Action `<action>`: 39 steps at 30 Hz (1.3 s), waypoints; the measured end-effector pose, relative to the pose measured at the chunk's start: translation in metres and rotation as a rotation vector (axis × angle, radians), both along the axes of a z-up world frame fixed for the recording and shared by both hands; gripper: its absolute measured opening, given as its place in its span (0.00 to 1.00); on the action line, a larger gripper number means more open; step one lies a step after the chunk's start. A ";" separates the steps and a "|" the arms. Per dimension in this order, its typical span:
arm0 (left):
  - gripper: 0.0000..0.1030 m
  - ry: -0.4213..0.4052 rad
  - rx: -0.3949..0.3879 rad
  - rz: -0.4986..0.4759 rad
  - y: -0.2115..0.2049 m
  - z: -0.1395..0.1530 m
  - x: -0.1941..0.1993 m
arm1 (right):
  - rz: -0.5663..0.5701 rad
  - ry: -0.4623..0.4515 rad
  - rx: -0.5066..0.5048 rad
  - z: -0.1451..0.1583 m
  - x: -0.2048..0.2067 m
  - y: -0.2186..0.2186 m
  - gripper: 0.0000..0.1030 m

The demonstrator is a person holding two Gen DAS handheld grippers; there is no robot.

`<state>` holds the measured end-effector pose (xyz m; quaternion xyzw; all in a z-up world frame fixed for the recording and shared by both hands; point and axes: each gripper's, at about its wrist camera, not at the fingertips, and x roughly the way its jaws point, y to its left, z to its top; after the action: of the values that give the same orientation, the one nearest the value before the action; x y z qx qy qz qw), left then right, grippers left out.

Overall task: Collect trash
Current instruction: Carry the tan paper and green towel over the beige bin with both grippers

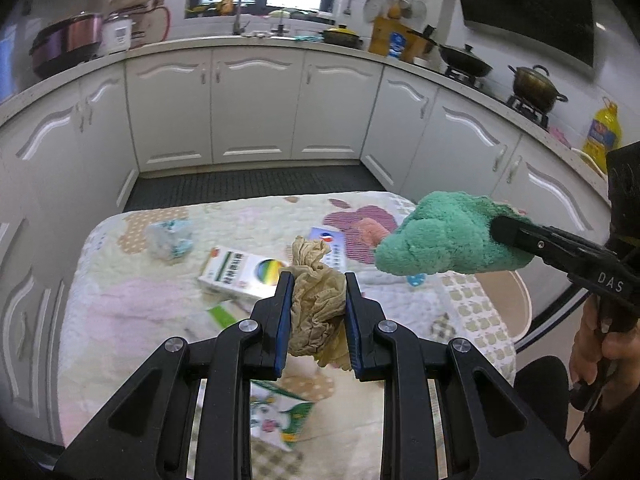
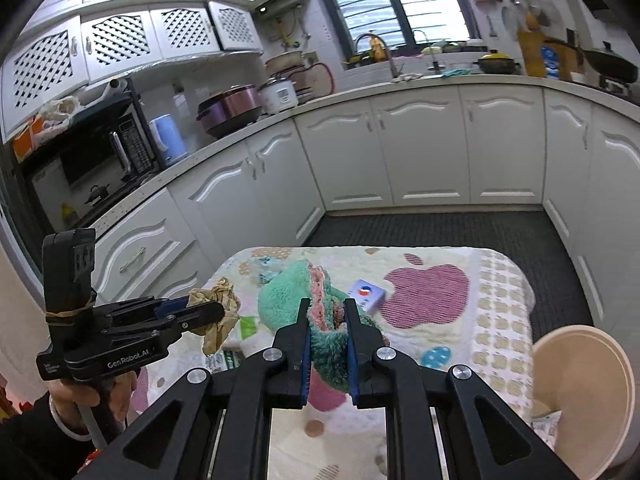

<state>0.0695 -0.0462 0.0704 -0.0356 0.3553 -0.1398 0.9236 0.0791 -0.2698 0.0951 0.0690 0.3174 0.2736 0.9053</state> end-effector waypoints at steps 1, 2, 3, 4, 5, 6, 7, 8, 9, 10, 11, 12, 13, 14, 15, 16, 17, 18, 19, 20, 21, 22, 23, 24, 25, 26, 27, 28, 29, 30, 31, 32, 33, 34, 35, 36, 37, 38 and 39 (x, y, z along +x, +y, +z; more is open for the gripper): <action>0.21 -0.002 0.003 -0.007 -0.006 0.000 -0.001 | -0.009 0.000 0.001 0.000 -0.002 -0.006 0.13; 0.21 -0.002 0.006 -0.014 -0.011 0.000 -0.001 | -0.016 -0.001 0.001 0.001 -0.003 -0.009 0.13; 0.21 -0.004 0.009 -0.024 -0.018 0.001 0.000 | -0.024 -0.002 0.001 0.001 -0.004 -0.012 0.13; 0.21 -0.004 0.012 -0.034 -0.024 0.001 0.000 | -0.032 -0.003 0.001 0.001 -0.006 -0.017 0.13; 0.21 -0.005 0.013 -0.041 -0.029 0.001 0.000 | -0.045 -0.004 0.001 0.001 -0.007 -0.023 0.13; 0.21 -0.006 0.015 -0.050 -0.035 0.001 0.000 | -0.051 -0.004 0.002 0.001 -0.008 -0.026 0.13; 0.21 -0.006 0.016 -0.057 -0.039 0.001 0.000 | -0.062 -0.001 0.004 0.001 -0.009 -0.033 0.13; 0.21 -0.007 0.016 -0.065 -0.045 0.001 0.001 | -0.072 0.001 0.006 0.000 -0.010 -0.038 0.13; 0.21 -0.007 0.016 -0.074 -0.051 0.001 0.001 | -0.081 0.002 0.006 -0.001 -0.012 -0.044 0.13; 0.21 -0.006 0.016 -0.082 -0.055 0.001 0.002 | -0.090 0.002 0.004 -0.002 -0.013 -0.049 0.13; 0.21 -0.005 0.016 -0.092 -0.062 0.001 0.003 | -0.098 0.002 0.003 -0.002 -0.014 -0.053 0.13; 0.21 -0.005 0.018 -0.099 -0.067 0.001 0.004 | -0.106 0.002 0.001 -0.003 -0.016 -0.056 0.13; 0.21 -0.004 0.019 -0.108 -0.073 0.001 0.005 | -0.116 0.002 -0.001 -0.003 -0.017 -0.062 0.13; 0.21 -0.002 0.020 -0.116 -0.079 0.001 0.006 | -0.124 0.003 -0.001 -0.004 -0.018 -0.066 0.13; 0.21 -0.002 0.021 -0.122 -0.083 0.000 0.006 | -0.130 0.003 -0.001 -0.004 -0.019 -0.069 0.13; 0.21 -0.001 0.023 -0.130 -0.089 0.000 0.007 | -0.139 0.006 0.001 -0.005 -0.020 -0.075 0.13; 0.21 0.000 0.024 -0.136 -0.093 0.000 0.008 | -0.145 0.008 0.002 -0.006 -0.020 -0.079 0.13; 0.21 0.000 0.026 -0.146 -0.100 0.000 0.008 | -0.151 0.009 0.003 -0.007 -0.021 -0.082 0.13; 0.21 0.000 0.027 -0.152 -0.103 0.000 0.009 | -0.161 0.011 0.003 -0.008 -0.022 -0.087 0.13; 0.21 0.000 0.029 -0.158 -0.108 0.000 0.010 | -0.169 0.013 0.002 -0.010 -0.022 -0.091 0.13; 0.21 0.001 0.030 -0.166 -0.113 -0.001 0.011 | -0.175 0.014 0.000 -0.011 -0.023 -0.094 0.13; 0.21 0.002 0.030 -0.171 -0.117 -0.001 0.011 | -0.182 0.015 -0.002 -0.012 -0.024 -0.099 0.13; 0.21 0.004 0.030 -0.176 -0.121 -0.002 0.012 | -0.191 0.017 -0.004 -0.013 -0.025 -0.103 0.13; 0.21 0.007 0.029 -0.183 -0.126 -0.003 0.013 | -0.200 0.019 -0.006 -0.014 -0.025 -0.108 0.13; 0.21 0.010 0.030 -0.190 -0.131 -0.004 0.014 | -0.208 0.022 -0.006 -0.015 -0.026 -0.112 0.13; 0.21 0.012 0.031 -0.194 -0.134 -0.006 0.014 | -0.215 0.025 -0.006 -0.016 -0.026 -0.116 0.13; 0.21 0.014 0.032 -0.202 -0.138 -0.007 0.015 | -0.223 0.027 -0.007 -0.016 -0.026 -0.119 0.13; 0.21 0.016 0.034 -0.208 -0.143 -0.008 0.016 | -0.231 0.028 -0.010 -0.017 -0.027 -0.123 0.13; 0.21 0.018 0.035 -0.215 -0.147 -0.009 0.016 | -0.239 0.029 -0.014 -0.019 -0.027 -0.128 0.13; 0.21 0.020 0.035 -0.221 -0.152 -0.010 0.017 | -0.244 0.030 -0.016 -0.019 -0.027 -0.131 0.13; 0.21 0.022 0.036 -0.226 -0.155 -0.011 0.018 | -0.251 0.031 -0.019 -0.020 -0.028 -0.135 0.13; 0.21 0.024 0.036 -0.230 -0.160 -0.011 0.019 | -0.257 0.033 -0.022 -0.022 -0.028 -0.140 0.13; 0.21 0.027 0.036 -0.236 -0.165 -0.012 0.020 | -0.263 0.034 -0.024 -0.023 -0.029 -0.144 0.13; 0.21 0.030 0.036 -0.242 -0.170 -0.014 0.021 | -0.271 0.036 -0.027 -0.024 -0.029 -0.149 0.13; 0.21 0.032 0.036 -0.246 -0.175 -0.014 0.021 | -0.278 0.037 -0.032 -0.025 -0.030 -0.152 0.13; 0.21 0.035 0.036 -0.251 -0.180 -0.015 0.022 | -0.286 0.037 -0.037 -0.026 -0.030 -0.155 0.13; 0.21 0.039 0.036 -0.258 -0.186 -0.016 0.022 | -0.295 0.038 -0.042 -0.028 -0.031 -0.159 0.13; 0.21 0.043 0.035 -0.264 -0.193 -0.017 0.023 | -0.307 0.041 -0.046 -0.030 -0.032 -0.165 0.13; 0.21 0.047 0.035 -0.272 -0.198 -0.019 0.024 | -0.315 0.042 -0.048 -0.031 -0.033 -0.168 0.13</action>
<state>0.0930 -0.2442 0.0515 0.0258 0.3810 -0.2567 0.8879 0.0460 -0.4377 0.0642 0.1020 0.3282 0.1191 0.9315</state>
